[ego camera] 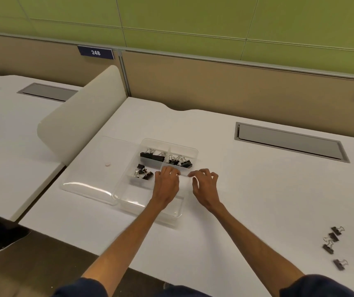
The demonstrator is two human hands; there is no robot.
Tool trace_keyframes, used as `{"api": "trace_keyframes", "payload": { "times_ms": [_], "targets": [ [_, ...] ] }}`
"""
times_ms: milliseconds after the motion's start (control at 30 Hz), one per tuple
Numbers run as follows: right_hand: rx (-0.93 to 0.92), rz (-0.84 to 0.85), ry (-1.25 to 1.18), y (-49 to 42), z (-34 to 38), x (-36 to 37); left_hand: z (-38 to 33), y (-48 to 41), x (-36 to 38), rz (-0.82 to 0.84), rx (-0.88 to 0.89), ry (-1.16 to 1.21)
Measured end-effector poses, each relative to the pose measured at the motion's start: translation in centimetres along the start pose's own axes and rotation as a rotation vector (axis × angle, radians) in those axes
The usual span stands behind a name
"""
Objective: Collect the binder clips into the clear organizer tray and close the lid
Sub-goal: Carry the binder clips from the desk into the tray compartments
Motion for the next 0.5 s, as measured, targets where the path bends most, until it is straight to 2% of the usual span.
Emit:
{"api": "trace_keyframes", "payload": {
  "times_ms": [367, 500],
  "targets": [
    [0.149, -0.077, 0.053, 3.4, -6.1, -3.8, -6.0, -1.1, 4.1, 0.042, 0.13, 0.023],
    [0.239, -0.092, 0.079, 5.9, -9.7, -5.7, -9.2, -0.9, 6.7, 0.126, 0.253, 0.013]
  ]
}}
Point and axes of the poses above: each hand's wrist, its own y-axis away from the middle knuckle, its own x-axis out of the palm, z = x × y, the point moved 3 cm from there along -y, towards the middle knuckle, and after that the axes turned 9 degrees about y, right-handed, at the moved point
